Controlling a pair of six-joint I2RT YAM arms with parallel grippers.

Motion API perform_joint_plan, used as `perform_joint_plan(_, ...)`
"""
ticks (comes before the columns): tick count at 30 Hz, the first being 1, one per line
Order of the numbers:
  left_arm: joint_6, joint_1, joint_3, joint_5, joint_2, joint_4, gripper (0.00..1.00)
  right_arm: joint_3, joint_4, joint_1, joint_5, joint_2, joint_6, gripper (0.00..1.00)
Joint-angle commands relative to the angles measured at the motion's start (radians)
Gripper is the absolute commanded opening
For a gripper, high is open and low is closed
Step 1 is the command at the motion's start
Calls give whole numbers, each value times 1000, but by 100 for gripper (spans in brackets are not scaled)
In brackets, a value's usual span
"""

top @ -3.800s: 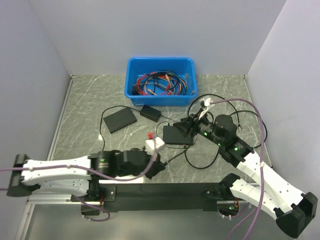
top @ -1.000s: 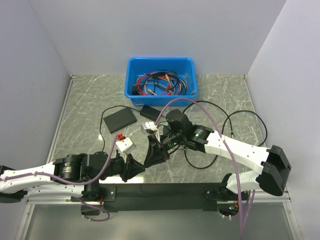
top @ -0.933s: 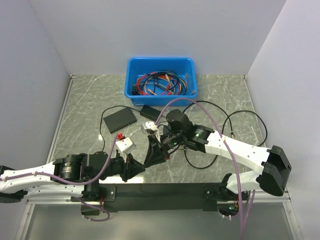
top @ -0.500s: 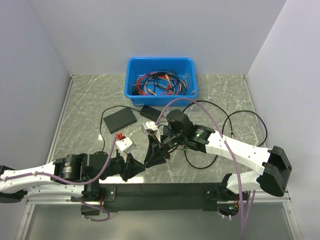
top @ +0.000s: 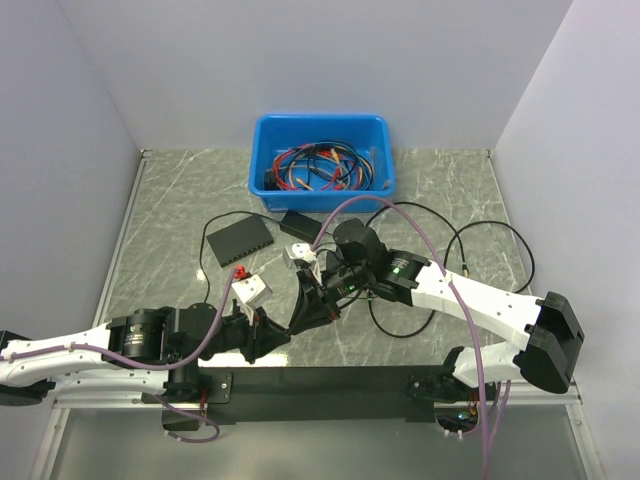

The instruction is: Insert the plug into the switch port

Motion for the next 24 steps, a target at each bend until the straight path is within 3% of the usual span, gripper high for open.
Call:
perform_joint_plan(1,0,1,21,-55,-2,12,1,7,-4,9,-19,-30,-4,13)
perform_joint_plan(3,-5,1,23,-74,-3,4,2,0,7,9,-18,-32,3,4)
perform_joint_plan(5,-17,1,31,-95,-5,-5,13,-15,36,9,7,-37,28,0)
perform_joint_plan(7,-38,1,41,-143,-6,-28,35,-29,57,6,47,-41,40,0)
perform_joint_plan(10,-61,1,44,-202,-19,-37,53,-65,102,-2,84,-50,89,0)
perform_joint_plan(12,-71,1,47,-230,-16,-43,58,-86,129,-16,169,-66,126,0)
perform_joint_plan(19,-262,9,70,-549,82,-135,77,-149,186,-157,519,-113,301,0)
perform_joint_plan(22,-284,90,81,-621,156,-158,82,-161,166,-174,711,-132,342,0)
perform_joint_plan(24,-229,257,69,-550,210,-89,83,-172,168,-184,743,-141,364,0)
